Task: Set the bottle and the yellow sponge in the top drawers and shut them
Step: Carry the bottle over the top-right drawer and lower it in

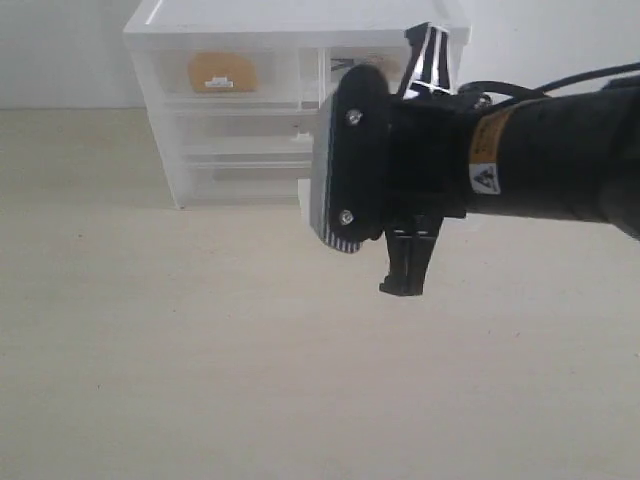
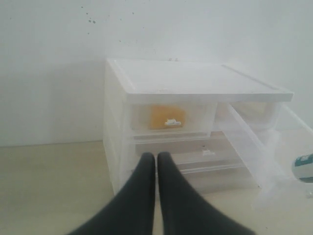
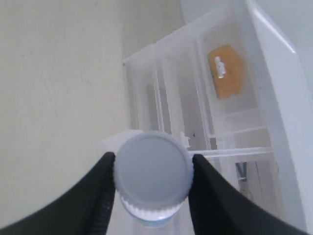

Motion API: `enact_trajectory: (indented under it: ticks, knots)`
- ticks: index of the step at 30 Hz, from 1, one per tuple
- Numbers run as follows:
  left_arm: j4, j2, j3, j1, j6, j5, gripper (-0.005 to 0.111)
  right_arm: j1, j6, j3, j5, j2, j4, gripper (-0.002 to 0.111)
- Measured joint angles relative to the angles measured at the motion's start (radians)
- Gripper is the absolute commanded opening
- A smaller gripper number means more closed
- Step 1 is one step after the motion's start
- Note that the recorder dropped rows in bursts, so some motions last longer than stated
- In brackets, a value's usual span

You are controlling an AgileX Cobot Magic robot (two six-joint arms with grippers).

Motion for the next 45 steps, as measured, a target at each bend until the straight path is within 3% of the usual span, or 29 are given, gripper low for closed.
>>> enact_trajectory:
  ticks: [3,19,28,30,32,34,37,42,45]
  knots:
    - [0.000,0.000,0.000,0.000,0.000,0.000,0.004,-0.020,-0.126,-0.097,0.061,0.089,-0.014,0.004]
    - [0.000,0.000,0.000,0.000,0.000,0.000,0.004,-0.062,-0.102,-0.287,0.306,0.205,-0.392,0.004]
    - [0.000,0.000,0.000,0.000,0.000,0.000,0.004,-0.068,-0.092,-0.294,0.338,0.227,-0.438,0.006]
    - [0.000,0.000,0.000,0.000,0.000,0.000,0.004,-0.068,-0.071,-0.296,0.336,0.227,-0.440,0.019]
    - [0.000,0.000,0.000,0.000,0.000,0.000,0.004,-0.068,-0.053,-0.296,0.340,0.227,-0.444,0.039]
    - [0.000,0.000,0.000,0.000,0.000,0.000,0.004,-0.068,-0.037,-0.296,0.356,0.227,-0.451,0.072]
    - [0.000,0.000,0.000,0.000,0.000,0.000,0.004,-0.068,0.004,-0.296,0.374,0.227,-0.457,0.105]
    - [0.000,0.000,0.000,0.000,0.000,0.000,0.004,-0.068,0.068,-0.296,0.384,0.210,-0.459,0.105]
    - [0.000,0.000,0.000,0.000,0.000,0.000,0.004,-0.068,0.238,-0.296,0.386,0.150,-0.459,0.105]
